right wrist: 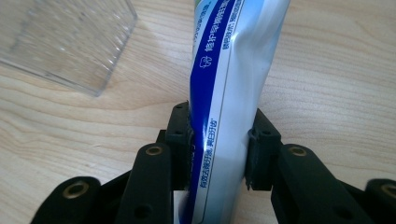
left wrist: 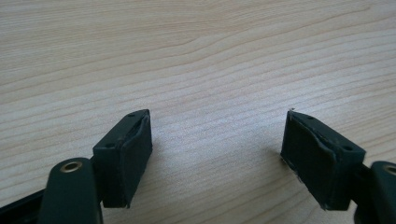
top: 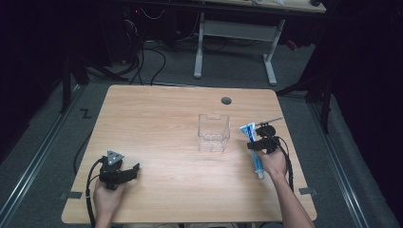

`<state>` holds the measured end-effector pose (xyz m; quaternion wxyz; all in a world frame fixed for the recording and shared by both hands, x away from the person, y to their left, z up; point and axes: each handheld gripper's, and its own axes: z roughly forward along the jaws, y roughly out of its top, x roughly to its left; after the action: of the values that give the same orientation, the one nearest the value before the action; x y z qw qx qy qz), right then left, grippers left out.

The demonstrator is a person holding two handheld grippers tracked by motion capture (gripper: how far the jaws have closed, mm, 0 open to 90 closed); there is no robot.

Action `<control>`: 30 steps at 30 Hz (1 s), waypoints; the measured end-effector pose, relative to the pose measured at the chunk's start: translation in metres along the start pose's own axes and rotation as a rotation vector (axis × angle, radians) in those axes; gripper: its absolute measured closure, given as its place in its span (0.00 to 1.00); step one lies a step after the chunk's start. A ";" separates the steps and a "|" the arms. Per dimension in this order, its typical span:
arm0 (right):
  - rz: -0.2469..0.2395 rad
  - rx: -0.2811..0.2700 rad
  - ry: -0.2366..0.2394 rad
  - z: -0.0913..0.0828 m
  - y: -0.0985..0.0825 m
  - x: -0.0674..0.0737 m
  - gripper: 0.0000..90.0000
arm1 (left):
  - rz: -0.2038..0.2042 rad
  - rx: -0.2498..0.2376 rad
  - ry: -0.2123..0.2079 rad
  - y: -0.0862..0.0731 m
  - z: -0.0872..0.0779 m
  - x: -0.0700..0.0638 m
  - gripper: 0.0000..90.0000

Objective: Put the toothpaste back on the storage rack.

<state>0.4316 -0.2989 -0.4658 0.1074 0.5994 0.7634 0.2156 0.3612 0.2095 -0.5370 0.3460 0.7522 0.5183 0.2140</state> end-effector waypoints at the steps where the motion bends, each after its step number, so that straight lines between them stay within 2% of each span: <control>1: -0.005 -0.008 0.003 -0.002 0.000 0.000 0.75 | 0.000 0.000 0.000 0.000 0.000 0.000 0.28; 5: -0.011 -0.055 0.033 -0.011 -0.002 0.002 0.75 | 0.000 -0.001 0.001 0.000 0.000 0.000 0.28; 14: -0.069 -0.135 0.041 -0.028 -0.004 0.010 0.75 | 0.003 -0.001 0.003 0.000 0.000 0.000 0.28; 30: -0.155 -0.236 0.067 -0.052 -0.003 0.028 0.75 | 0.001 -0.001 0.002 0.000 0.000 0.000 0.28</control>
<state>0.3996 -0.2827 -0.4181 0.1679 0.5142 0.7799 0.3149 0.3612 0.2091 -0.5371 0.3458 0.7521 0.5181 0.2152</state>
